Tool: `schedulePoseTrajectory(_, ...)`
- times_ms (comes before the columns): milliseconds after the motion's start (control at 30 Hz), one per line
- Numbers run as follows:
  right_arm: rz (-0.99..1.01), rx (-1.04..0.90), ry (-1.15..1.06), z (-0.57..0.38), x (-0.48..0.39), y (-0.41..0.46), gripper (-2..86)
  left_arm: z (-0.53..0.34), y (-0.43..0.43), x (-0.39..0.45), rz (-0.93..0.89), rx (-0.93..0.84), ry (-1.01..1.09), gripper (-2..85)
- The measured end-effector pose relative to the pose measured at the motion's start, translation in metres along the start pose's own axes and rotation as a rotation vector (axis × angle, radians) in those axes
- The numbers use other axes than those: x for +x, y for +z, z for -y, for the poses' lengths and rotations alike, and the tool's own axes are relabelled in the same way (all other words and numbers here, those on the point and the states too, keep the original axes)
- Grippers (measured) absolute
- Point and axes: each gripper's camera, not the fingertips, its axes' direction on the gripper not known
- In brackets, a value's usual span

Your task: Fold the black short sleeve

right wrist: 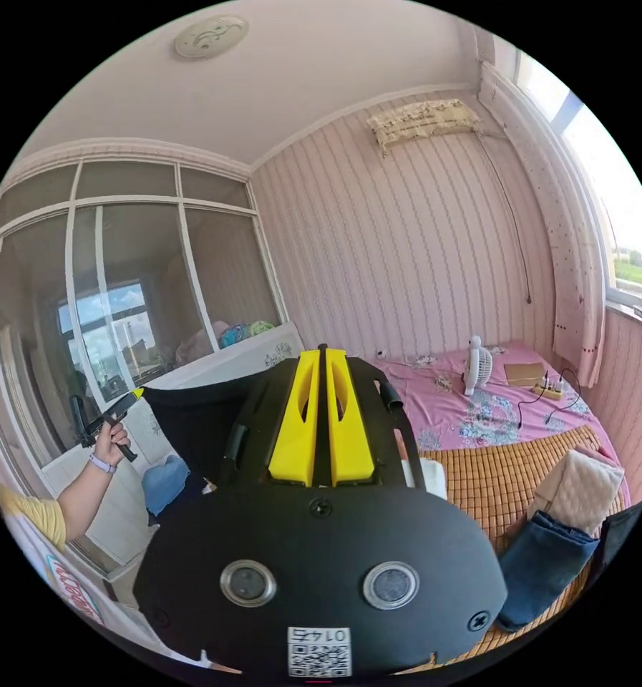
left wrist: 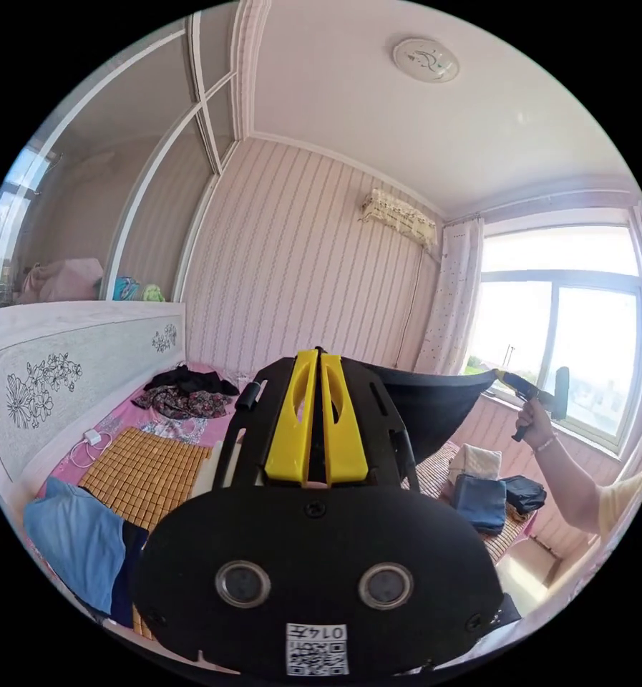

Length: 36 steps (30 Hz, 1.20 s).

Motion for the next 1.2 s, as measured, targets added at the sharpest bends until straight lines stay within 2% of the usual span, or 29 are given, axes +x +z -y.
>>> schedulePoseTrajectory(100, 0.008, -0.046, -0.03, -0.034, 0.009, 0.005, 0.2, -0.047, 0.03, -0.017, 0.03, -0.168, -0.025, -1.0)
schedulePoseTrajectory(200, -0.025, -0.228, 0.015, -0.097, 0.034, 0.03, 0.2, -0.111, 0.07, -0.036, 0.025, -0.386, -0.11, -1.0)
schedulePoseTrajectory(267, -0.082, -0.412, 0.098, -0.158, 0.06, 0.058, 0.3, -0.152, 0.094, -0.045, 0.021, -0.513, -0.168, -1.0)
schedulePoseTrajectory(367, -0.137, -0.591, 0.242, -0.23, 0.091, 0.086, 0.3, -0.206, 0.129, -0.053, 0.056, -0.703, -0.232, -1.0)
schedulePoseTrajectory(500, -0.176, -0.76, 0.414, -0.294, 0.123, 0.11, 0.3, -0.255, 0.17, -0.066, 0.098, -0.958, -0.373, -1.0)
schedulePoseTrajectory(567, -0.188, -0.855, 0.482, -0.322, 0.138, 0.12, 0.4, -0.265, 0.182, -0.066, 0.115, -1.032, -0.357, -1.0)
schedulePoseTrajectory(733, -0.194, -0.969, 0.482, -0.346, 0.152, 0.13, 0.4, -0.273, 0.202, -0.059, 0.103, -1.124, -0.286, -1.0)
schedulePoseTrajectory(1200, -0.142, -1.179, 0.297, -0.362, 0.155, 0.149, 0.6, -0.26, 0.229, -0.048, 0.086, -1.166, -0.362, -1.0)
